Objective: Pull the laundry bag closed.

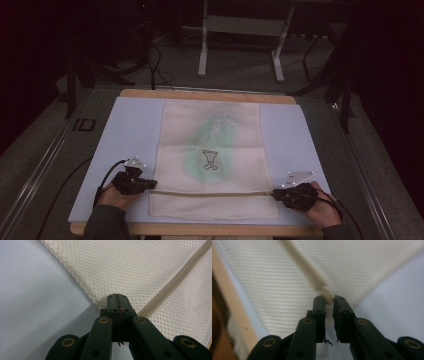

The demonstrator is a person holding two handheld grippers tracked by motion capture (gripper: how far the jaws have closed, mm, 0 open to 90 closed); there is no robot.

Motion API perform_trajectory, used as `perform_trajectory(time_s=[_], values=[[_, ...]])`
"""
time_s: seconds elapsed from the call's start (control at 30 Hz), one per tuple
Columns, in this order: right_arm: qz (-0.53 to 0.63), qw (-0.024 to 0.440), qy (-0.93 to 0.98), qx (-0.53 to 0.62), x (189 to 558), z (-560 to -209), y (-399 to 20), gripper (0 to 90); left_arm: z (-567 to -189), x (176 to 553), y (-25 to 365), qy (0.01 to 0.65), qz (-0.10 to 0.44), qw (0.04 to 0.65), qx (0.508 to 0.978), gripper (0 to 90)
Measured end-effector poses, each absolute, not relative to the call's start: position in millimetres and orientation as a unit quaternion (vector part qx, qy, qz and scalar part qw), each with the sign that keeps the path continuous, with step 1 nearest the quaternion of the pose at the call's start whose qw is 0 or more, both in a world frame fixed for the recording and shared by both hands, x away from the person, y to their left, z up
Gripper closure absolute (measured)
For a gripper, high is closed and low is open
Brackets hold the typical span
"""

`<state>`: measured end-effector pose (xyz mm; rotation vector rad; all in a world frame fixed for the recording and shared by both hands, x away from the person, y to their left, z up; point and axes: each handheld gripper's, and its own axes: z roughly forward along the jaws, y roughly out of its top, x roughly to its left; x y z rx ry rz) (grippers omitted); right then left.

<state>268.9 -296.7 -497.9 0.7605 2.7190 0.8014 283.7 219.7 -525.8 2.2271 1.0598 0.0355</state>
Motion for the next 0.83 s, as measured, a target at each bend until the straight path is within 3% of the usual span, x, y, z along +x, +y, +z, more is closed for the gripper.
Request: perform_trajectory(time_s=[0.2,0.53,0.83], values=[[0.287,0.111,0.912,0.272,269.5,-493.9,-305.7,77.4,-525.3,283.6,219.2,0.404,0.016,0.328,0.854,89.5],[0.326,0.121,0.894,0.283,270.9,-493.0,-305.4,65.1,-522.7,282.7,219.0,0.395,0.017,0.340,0.853,83.9],[0.331,0.135,0.884,0.301,276.2,-500.2,-310.4,61.9,-514.6,280.7,226.5,0.400,0.064,0.372,0.835,77.8]])
